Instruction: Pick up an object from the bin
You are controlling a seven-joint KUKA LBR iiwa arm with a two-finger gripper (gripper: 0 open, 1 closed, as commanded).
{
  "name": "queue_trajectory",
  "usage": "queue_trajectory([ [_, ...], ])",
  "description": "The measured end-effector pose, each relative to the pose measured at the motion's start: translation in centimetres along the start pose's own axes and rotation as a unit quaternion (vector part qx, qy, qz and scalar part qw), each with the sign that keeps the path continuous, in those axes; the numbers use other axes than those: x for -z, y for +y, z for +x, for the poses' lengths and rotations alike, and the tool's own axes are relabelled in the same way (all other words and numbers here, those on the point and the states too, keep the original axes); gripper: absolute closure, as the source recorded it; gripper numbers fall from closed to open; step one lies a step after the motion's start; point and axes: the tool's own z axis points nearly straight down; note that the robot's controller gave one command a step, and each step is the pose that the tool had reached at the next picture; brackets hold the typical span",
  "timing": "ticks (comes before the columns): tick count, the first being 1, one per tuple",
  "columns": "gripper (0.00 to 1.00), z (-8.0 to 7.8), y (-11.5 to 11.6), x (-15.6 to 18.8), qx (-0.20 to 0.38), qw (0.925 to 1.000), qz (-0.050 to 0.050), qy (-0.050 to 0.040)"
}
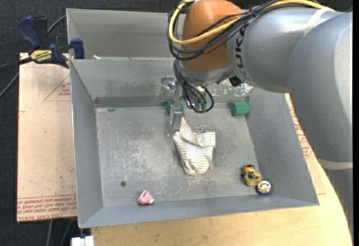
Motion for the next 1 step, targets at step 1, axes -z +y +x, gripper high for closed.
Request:
queue_trajectory([
  [1,0.0,3.48,-7.6,-4.6,0.071,0.9974,0.0,0.0019],
])
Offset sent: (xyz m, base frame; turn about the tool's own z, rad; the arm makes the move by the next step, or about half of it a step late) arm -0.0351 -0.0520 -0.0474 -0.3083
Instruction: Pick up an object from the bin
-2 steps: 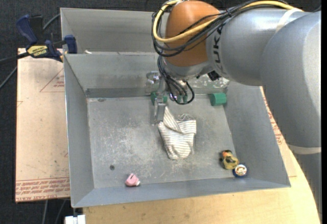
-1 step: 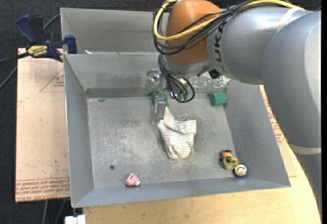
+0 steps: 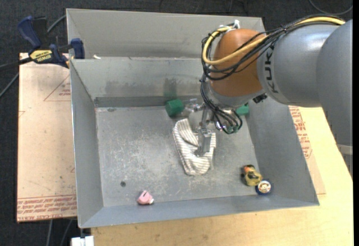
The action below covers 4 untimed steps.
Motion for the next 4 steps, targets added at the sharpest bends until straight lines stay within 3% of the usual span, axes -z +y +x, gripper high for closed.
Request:
queue_trajectory([
  [1,1.0,-0.4,2.5,-0.1,0.081,0.9967,0.0,-0.0033],
  [2,1.0,-0.4,2.5,-0.1,0.081,0.9967,0.0,-0.0033],
  [3,1.0,2.1,5.5,-2.6,0.052,0.9986,-0.001,-0.0057],
  [4,1.0,-1.7,5.6,13.9,0.054,0.9985,-0.001,-0.0054],
])
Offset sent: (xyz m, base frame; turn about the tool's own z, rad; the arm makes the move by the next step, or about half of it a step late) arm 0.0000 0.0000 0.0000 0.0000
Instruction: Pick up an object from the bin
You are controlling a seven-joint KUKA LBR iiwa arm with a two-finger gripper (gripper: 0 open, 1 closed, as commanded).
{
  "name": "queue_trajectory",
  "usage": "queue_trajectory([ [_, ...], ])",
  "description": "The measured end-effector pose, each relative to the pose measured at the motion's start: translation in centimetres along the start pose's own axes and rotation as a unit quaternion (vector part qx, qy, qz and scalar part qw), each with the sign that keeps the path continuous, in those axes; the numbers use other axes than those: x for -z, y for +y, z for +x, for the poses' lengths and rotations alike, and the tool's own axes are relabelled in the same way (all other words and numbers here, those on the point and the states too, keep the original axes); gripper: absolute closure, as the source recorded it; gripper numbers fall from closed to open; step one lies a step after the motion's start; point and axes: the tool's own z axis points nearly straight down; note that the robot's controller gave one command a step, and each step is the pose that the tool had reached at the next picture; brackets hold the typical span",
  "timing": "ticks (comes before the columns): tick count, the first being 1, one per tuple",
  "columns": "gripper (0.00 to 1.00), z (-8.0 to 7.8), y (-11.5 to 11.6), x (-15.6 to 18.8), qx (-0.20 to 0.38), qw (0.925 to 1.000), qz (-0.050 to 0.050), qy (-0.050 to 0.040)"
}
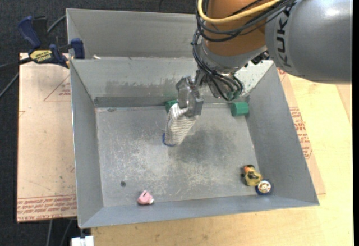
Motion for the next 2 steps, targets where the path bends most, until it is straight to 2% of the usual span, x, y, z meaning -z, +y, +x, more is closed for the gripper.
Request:
queue_trajectory([
  [1,1.0,0.0,0.0,0.0,0.0,1.0,0.0,0.0001],
  [2,1.0,-0.9,0.7,-2.5,-0.006,1.0,-0.001,-0.0004],
])
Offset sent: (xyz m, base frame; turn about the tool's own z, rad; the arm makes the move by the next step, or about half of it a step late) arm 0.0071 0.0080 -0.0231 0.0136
